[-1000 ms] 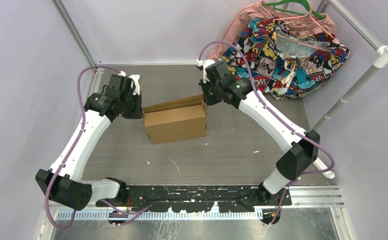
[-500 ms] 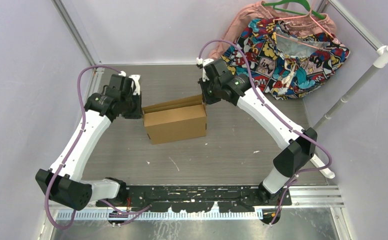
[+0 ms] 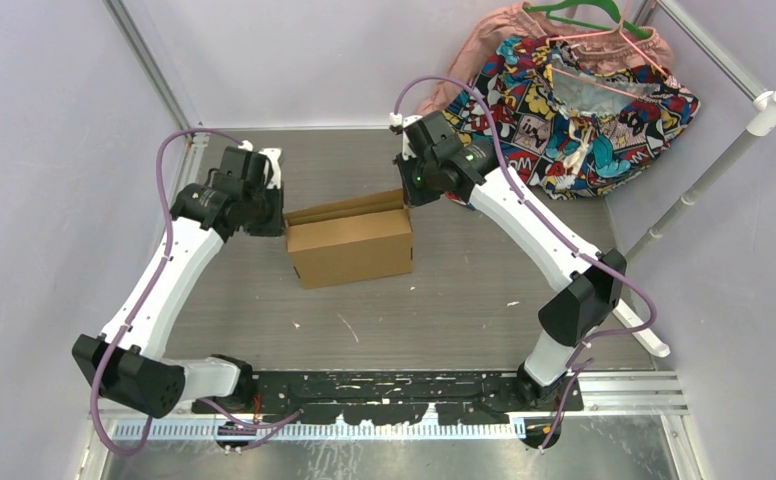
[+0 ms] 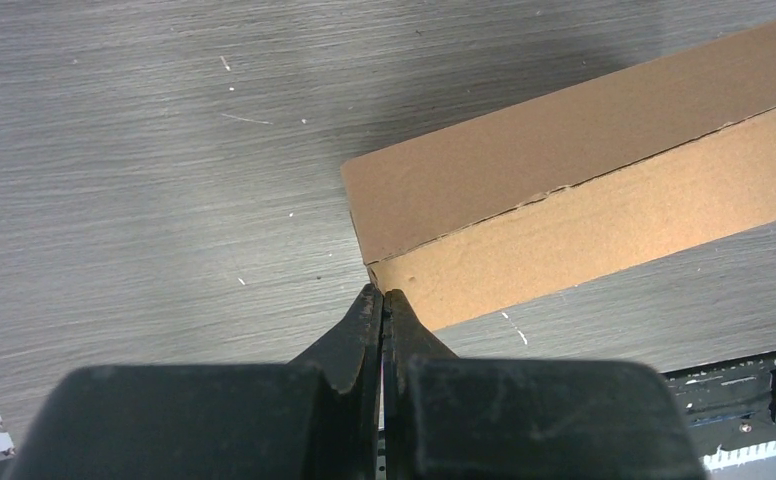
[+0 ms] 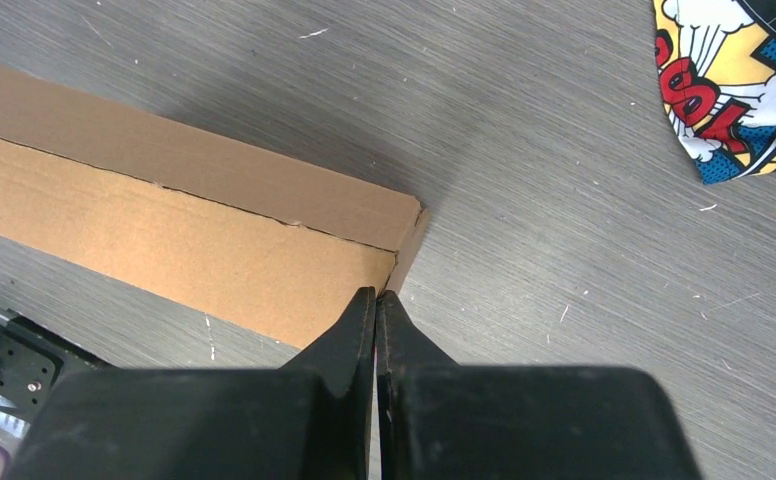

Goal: Fold the paper box
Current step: Close the paper box at the center of the board.

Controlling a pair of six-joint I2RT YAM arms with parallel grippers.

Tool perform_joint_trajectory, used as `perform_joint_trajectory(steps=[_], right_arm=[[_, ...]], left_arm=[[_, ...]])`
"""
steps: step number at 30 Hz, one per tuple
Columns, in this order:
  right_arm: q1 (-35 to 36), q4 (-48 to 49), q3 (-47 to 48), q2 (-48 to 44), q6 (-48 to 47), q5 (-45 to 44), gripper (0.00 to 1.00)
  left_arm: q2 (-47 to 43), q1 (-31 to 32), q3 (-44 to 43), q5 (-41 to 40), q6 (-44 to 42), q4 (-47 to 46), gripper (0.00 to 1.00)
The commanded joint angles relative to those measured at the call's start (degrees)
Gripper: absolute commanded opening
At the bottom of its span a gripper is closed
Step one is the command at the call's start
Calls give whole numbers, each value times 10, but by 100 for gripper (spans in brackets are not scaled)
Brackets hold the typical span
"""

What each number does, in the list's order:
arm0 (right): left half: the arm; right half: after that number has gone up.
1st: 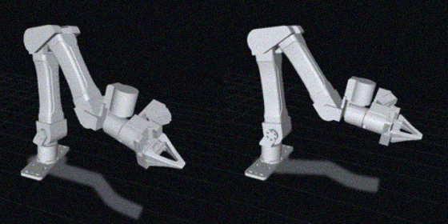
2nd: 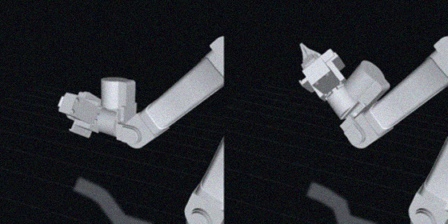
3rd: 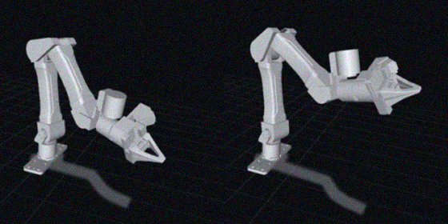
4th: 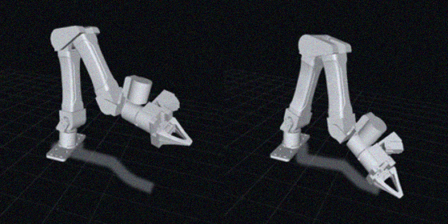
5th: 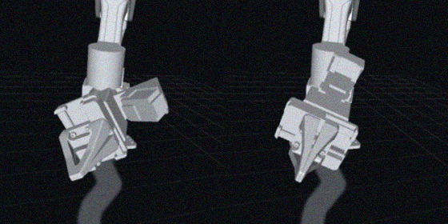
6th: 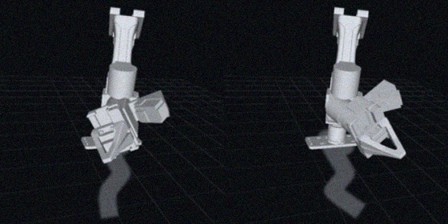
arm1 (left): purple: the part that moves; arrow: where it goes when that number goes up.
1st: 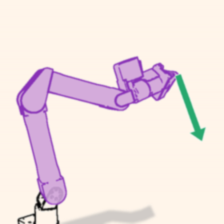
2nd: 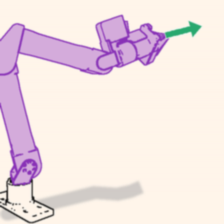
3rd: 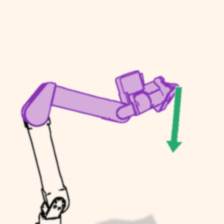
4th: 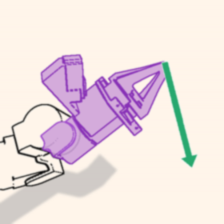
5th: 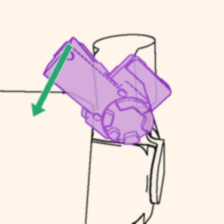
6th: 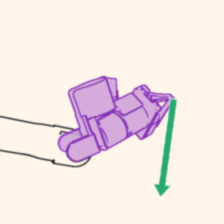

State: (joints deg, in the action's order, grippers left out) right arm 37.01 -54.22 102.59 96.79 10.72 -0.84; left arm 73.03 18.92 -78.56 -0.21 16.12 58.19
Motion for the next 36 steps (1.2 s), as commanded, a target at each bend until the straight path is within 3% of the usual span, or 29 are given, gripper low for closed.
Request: perform_joint_trajectory(steps=[1,36], right_arm=[[5,-2,37,6,9,38,1],[5,-98,124,52,27,59,1]], left_arm=[[3,9,-24,13,1,-7,0],[9,25,-22,6,8,-10,0]])
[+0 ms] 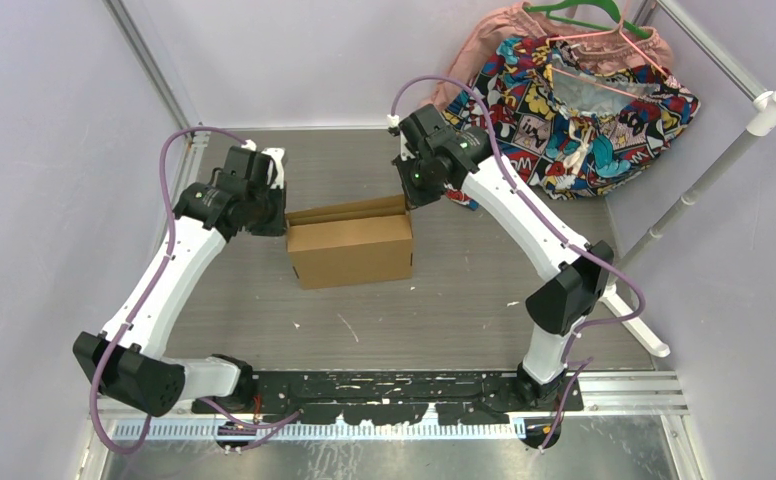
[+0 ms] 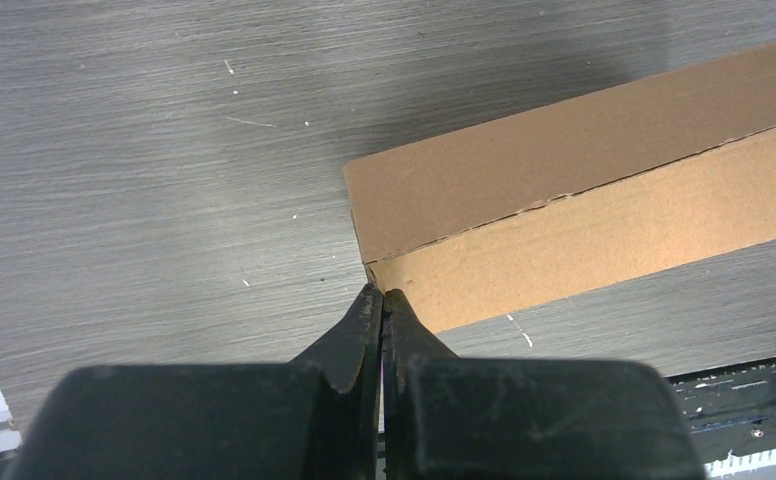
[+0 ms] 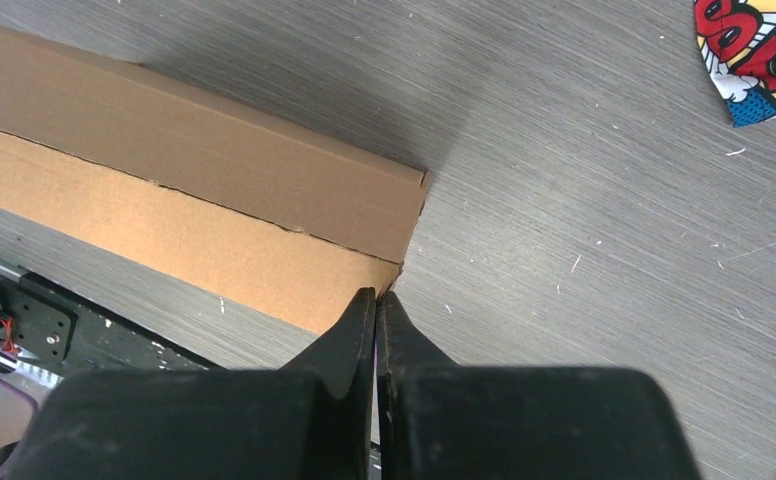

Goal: Fold the paper box
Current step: Close the paper box at the center of the board.

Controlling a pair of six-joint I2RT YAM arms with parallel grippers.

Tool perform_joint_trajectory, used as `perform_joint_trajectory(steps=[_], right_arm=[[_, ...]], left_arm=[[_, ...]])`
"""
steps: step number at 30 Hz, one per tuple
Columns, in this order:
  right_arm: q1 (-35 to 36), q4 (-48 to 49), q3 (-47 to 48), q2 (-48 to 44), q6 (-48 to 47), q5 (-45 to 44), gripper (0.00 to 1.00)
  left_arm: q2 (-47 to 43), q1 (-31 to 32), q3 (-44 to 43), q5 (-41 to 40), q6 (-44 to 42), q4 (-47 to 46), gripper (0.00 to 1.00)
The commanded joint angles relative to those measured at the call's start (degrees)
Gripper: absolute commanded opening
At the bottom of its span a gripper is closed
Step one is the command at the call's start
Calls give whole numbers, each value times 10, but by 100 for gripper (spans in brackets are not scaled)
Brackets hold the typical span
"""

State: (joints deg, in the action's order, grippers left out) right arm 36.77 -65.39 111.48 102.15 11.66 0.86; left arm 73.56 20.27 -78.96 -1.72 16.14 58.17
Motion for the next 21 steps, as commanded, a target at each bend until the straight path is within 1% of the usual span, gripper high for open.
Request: perform_joint_trajectory(steps=[1,21], right_arm=[[7,12,38,0,19,42,1],[2,-47,93,33,26,60,1]], left_arm=[[3,12,-19,22,8,-10,0],[9,15,-30,22,4,-4,0]])
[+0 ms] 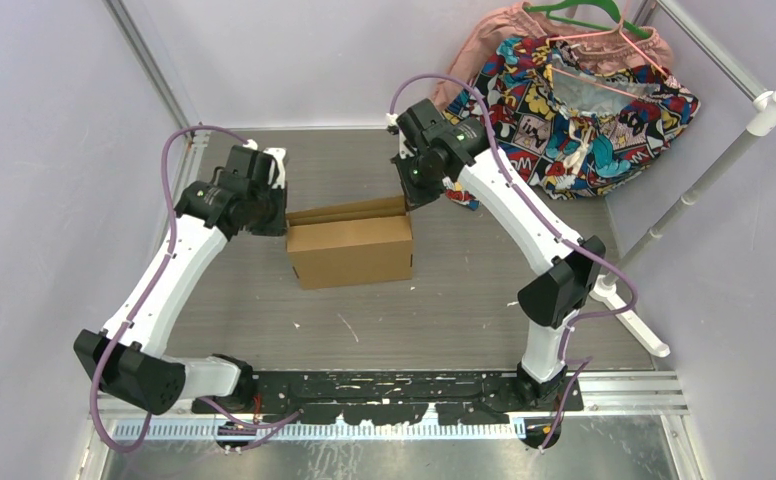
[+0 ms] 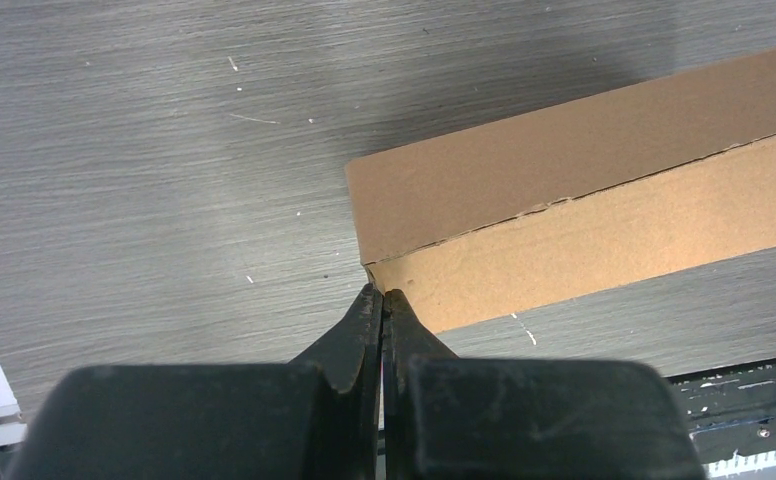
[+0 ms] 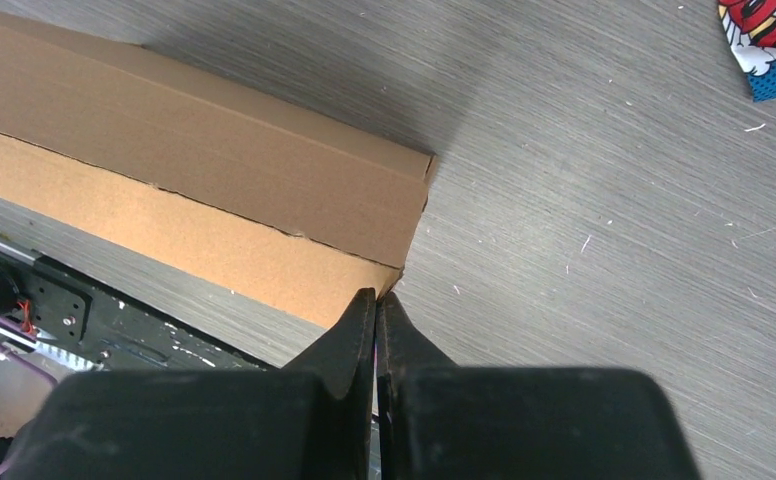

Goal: Fold the paper box
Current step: Close the paper box at the center of the board.

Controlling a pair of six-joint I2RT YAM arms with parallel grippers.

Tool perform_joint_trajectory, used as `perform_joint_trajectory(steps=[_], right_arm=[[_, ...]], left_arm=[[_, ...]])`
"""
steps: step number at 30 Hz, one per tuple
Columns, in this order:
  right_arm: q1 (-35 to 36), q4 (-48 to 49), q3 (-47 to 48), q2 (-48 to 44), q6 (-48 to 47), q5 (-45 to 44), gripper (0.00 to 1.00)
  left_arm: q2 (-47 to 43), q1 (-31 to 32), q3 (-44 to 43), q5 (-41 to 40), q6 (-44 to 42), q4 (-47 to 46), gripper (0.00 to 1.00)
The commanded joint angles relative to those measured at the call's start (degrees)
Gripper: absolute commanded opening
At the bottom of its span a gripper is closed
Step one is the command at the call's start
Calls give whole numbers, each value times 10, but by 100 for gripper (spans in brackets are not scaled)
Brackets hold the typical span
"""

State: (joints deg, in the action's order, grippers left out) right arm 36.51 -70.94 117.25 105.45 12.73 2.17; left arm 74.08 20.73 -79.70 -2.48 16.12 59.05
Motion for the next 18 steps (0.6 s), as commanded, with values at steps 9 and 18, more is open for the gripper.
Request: perform_joint_trajectory(steps=[9,18], right_arm=[[1,-15,50,7,11,52,1],[-3,-22,52,9,17,77,1]], left_arm=[[5,12,-26,12,3,-11,0],[5,15,-21,11,7,-13,0]])
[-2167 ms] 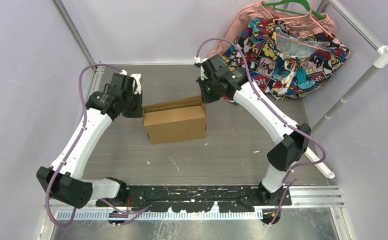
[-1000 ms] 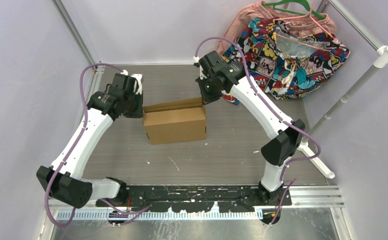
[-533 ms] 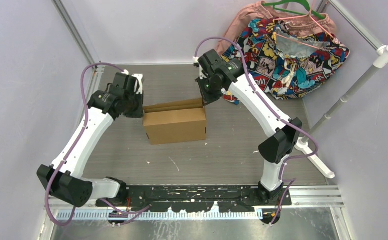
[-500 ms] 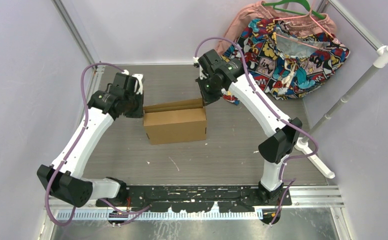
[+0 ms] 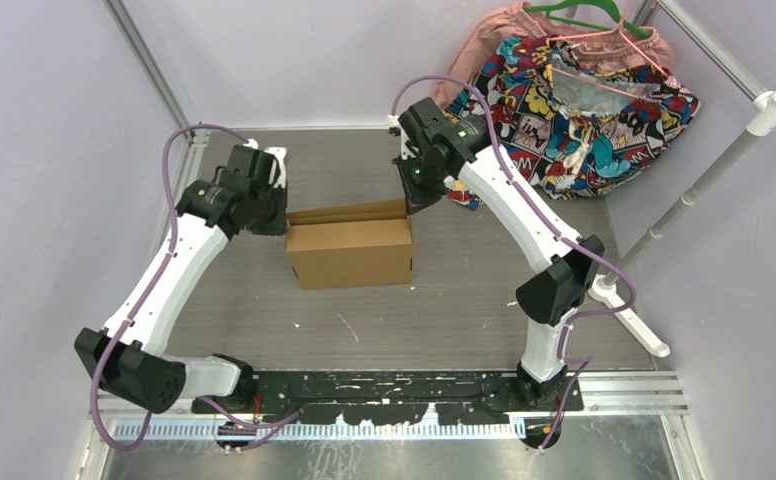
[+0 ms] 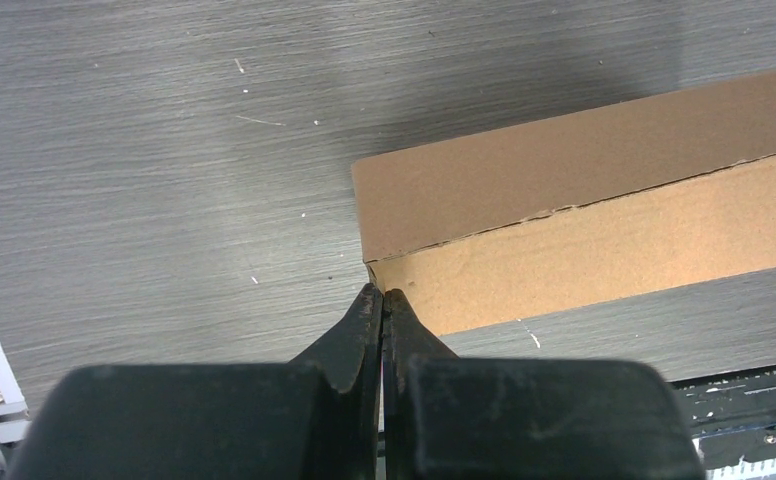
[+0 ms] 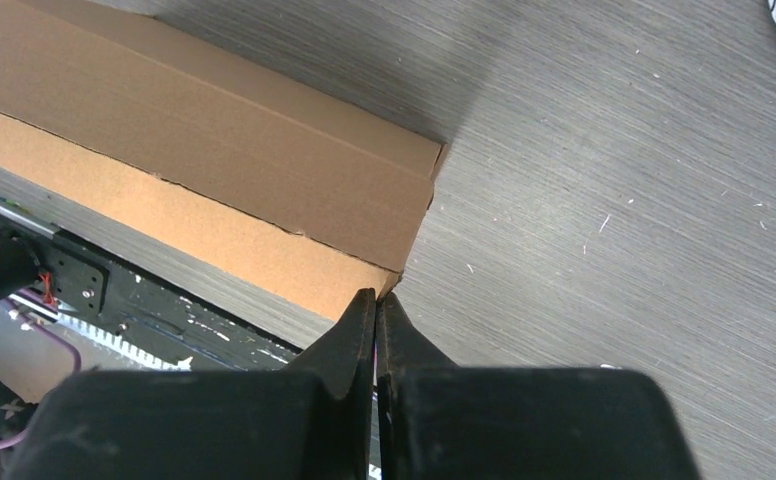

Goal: Fold the paper box
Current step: Close the paper box at the center of the board.

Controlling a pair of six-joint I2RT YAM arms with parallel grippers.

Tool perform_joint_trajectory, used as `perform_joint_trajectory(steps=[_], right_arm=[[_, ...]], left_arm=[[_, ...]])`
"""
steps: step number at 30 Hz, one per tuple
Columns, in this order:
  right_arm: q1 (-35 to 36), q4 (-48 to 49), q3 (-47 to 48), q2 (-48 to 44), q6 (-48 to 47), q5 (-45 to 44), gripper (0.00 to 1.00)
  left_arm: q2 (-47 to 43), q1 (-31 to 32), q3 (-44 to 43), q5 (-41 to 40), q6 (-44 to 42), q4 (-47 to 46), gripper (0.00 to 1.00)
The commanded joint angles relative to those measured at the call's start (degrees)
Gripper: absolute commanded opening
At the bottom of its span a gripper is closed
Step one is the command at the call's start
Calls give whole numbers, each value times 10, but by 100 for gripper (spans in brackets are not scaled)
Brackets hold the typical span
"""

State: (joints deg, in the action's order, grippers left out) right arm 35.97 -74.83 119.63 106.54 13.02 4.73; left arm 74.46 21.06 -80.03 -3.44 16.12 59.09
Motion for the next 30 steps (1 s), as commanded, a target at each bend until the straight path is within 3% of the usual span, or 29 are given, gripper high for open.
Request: perform_joint_trajectory(steps=[1,30], right_arm=[[2,14,30,1,13,52,1],[-26,-28,59,13,-6,131,1]], left_arm=[[1,12,-16,20,7,-14,0],[3,19,-15,12,7,-17,0]])
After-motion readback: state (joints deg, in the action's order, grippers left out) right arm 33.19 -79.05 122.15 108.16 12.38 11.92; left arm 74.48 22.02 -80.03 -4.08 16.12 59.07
